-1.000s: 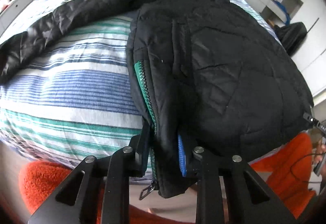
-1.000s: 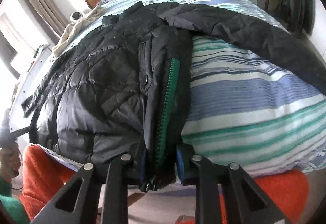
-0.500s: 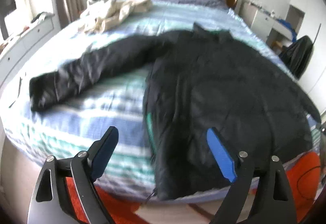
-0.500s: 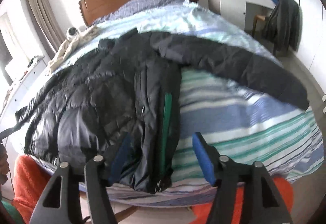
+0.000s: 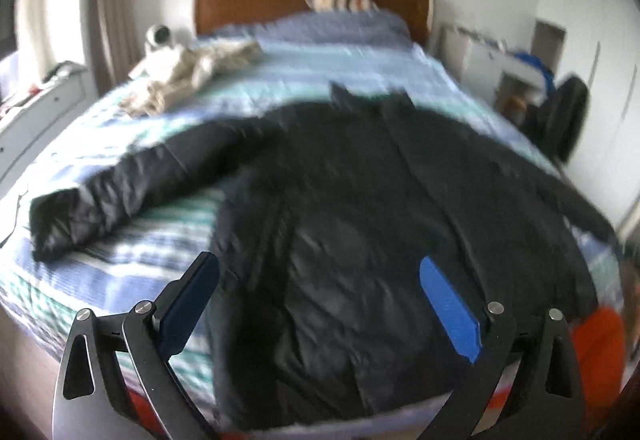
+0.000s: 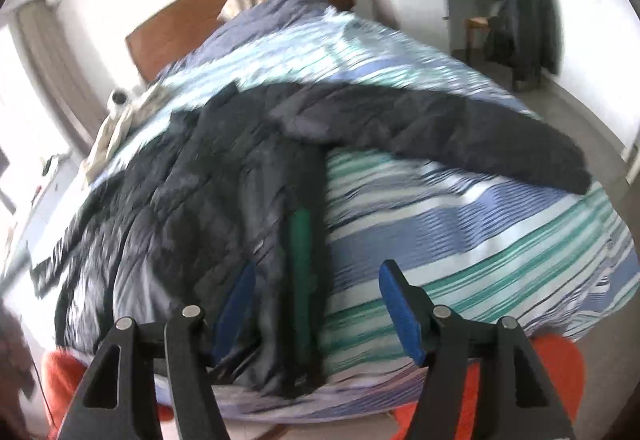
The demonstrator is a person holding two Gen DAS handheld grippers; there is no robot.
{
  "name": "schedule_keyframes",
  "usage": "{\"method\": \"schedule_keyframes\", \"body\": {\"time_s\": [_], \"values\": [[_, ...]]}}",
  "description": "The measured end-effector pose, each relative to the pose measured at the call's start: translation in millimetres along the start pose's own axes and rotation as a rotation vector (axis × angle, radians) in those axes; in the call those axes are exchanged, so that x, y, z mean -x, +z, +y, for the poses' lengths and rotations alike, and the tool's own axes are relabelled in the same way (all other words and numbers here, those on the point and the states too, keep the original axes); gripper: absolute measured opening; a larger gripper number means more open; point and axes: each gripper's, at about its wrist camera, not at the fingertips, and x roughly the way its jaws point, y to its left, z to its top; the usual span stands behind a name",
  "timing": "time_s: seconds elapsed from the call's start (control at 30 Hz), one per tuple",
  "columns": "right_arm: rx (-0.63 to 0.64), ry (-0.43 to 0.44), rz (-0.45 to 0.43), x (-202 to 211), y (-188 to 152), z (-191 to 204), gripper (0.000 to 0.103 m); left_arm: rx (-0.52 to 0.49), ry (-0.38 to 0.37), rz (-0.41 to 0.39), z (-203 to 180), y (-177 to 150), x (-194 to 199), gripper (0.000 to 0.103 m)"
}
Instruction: Fold large clothes
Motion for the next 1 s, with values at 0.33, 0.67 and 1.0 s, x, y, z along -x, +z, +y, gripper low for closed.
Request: {"method": "schedule_keyframes", "body": {"time_s": [0.33, 0.67, 1.0], "values": [[-0.518, 0.034, -0.027, -27.9, 17.5, -155.7, 0.066, -0.018, 0.025, 0.040, -9.3, -11.2, 4.1, 0.103], [-0.884, 0.037, -0.165, -56.5, 22.4, -233.0, 0.066, 0.111, 0.024, 0.044, 8.5, -5.4, -0.8, 0.103], [-0.695, -0.179, -0.285, -42.5, 59.6, -209.1, 0.014, 0.074, 0.083, 0.058, 6.4, -16.4, 3.1, 0.103]]}}
